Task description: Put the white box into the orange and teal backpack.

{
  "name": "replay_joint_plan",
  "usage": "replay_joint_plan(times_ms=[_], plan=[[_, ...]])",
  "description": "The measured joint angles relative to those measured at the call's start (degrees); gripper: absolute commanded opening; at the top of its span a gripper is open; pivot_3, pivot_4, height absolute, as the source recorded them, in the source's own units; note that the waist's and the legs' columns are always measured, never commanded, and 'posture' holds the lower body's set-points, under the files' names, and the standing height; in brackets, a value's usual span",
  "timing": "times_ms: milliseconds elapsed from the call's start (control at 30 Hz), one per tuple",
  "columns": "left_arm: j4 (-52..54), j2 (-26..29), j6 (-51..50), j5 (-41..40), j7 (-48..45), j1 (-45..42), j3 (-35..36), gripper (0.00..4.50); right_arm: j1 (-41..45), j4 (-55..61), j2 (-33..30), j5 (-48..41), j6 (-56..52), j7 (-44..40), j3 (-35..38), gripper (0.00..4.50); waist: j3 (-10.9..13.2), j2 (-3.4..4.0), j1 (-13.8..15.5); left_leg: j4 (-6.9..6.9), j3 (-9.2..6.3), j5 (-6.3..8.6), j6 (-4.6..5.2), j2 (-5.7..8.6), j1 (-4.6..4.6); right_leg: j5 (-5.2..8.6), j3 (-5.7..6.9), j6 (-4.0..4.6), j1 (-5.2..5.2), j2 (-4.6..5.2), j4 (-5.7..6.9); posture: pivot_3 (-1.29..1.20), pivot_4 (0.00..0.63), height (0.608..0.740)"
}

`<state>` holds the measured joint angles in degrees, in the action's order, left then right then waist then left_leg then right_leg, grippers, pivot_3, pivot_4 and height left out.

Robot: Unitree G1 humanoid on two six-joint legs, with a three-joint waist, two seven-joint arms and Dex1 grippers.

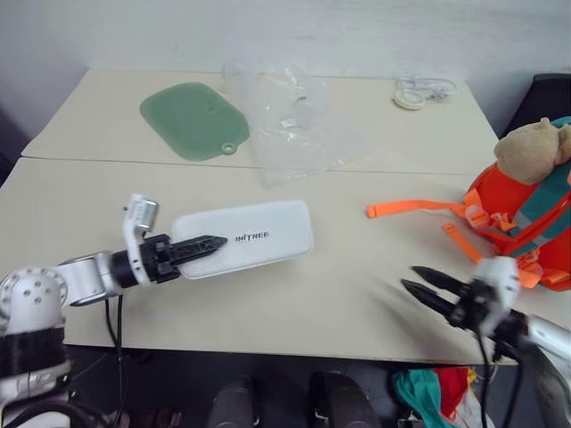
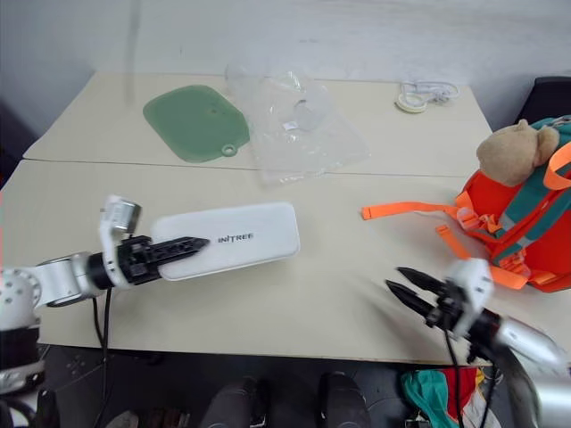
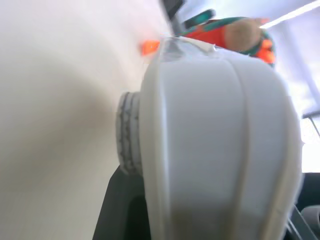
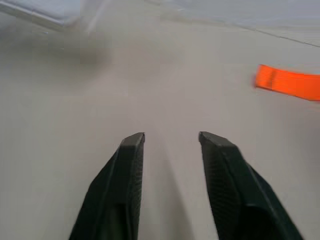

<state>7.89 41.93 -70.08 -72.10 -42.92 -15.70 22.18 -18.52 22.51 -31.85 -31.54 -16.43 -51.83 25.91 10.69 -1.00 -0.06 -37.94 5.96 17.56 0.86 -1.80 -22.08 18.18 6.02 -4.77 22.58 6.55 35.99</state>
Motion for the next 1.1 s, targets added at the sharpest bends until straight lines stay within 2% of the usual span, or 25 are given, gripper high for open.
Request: replay_joint_plan(times_ms=[67,167,267,433,600,733,867,1100], plan=[[5.3,1.1,12.0,7.9,-9.6,4.1,-2.1,1.18,-4.7,2.1,4.6,-1.0,1.8,3.9,5.2,3.34,0.0,0.03,0.0,0.06,0.06,0.22,-0.35,0.02,0.09,0.0,-0.05,0.02,-0.05,0.0,-0.02,0.0,0.15,0.74],[6.1,0.6,26.7,19.9,-16.6,9.1,-6.8,1.18,-7.2,1.6,8.6,0.0,6.7,9.7,12.7,4.4,-0.2,0.4,0.0,0.2,0.33,0.31,-0.24,0.04,0.26,-0.06,-0.26,0.02,-0.06,0.03,-0.07,0.0,0.15,0.74],[4.4,-2.8,35.5,26.5,-18.7,9.6,-9.9,1.18,-7.7,-1.3,8.8,2.3,11.7,12.9,17.5,4.46,-0.2,0.39,0.0,0.37,0.33,0.32,-0.2,0.0,0.36,-0.05,-0.3,0.04,-0.06,0.03,-0.12,0.0,0.15,0.74],[-1.7,-3.6,42.7,31.4,-21.2,6.4,-10.7,1.18,-1.6,-9.3,6.8,3.7,15.2,15.1,17.6,4.46,-0.2,0.41,-0.4,0.62,0.55,0.08,0.17,0.01,0.6,-0.03,-0.47,0.06,-0.06,0.03,-0.08,0.0,0.15,0.74],[-4.1,-3.4,43.8,32.8,-23.4,5.4,-11.7,1.18,12.2,-18.9,-1.9,3.9,13.3,13.3,12.2,4.46,-0.2,0.41,-1.5,0.68,0.68,0.05,0.24,-0.01,0.72,-0.04,-0.57,0.04,-0.07,0.01,-0.01,0.0,0.15,0.74],[-3.3,-3.0,41.6,31.9,-23.9,6.2,-11.2,1.18,24.1,-29.7,-4.5,4.2,12.4,12.4,9.0,4.46,-0.2,0.41,-1.5,0.67,0.7,0.02,0.24,0.0,0.71,-0.03,-0.57,0.04,-0.06,0.0,0.01,0.0,0.15,0.74],[0.2,-2.8,38.8,30.3,-22.6,9.0,-9.5,1.18,33.9,-35.9,-5.9,5.4,12.3,8.3,1.9,4.46,-0.2,0.41,-1.7,0.63,0.75,-0.01,0.25,-0.02,0.71,-0.04,-0.61,0.03,-0.05,0.0,0.02,0.0,0.15,0.74],[2.5,-3.4,33.8,23.9,-15.2,12.1,-0.2,1.18,47.4,-51.9,-5.7,11.4,18.4,8.1,-5.1,2.13,-0.2,0.42,-1.6,0.58,0.77,-0.02,0.25,-0.02,0.72,-0.04,-0.64,0.02,-0.06,0.01,0.03,0.0,0.15,0.74]])
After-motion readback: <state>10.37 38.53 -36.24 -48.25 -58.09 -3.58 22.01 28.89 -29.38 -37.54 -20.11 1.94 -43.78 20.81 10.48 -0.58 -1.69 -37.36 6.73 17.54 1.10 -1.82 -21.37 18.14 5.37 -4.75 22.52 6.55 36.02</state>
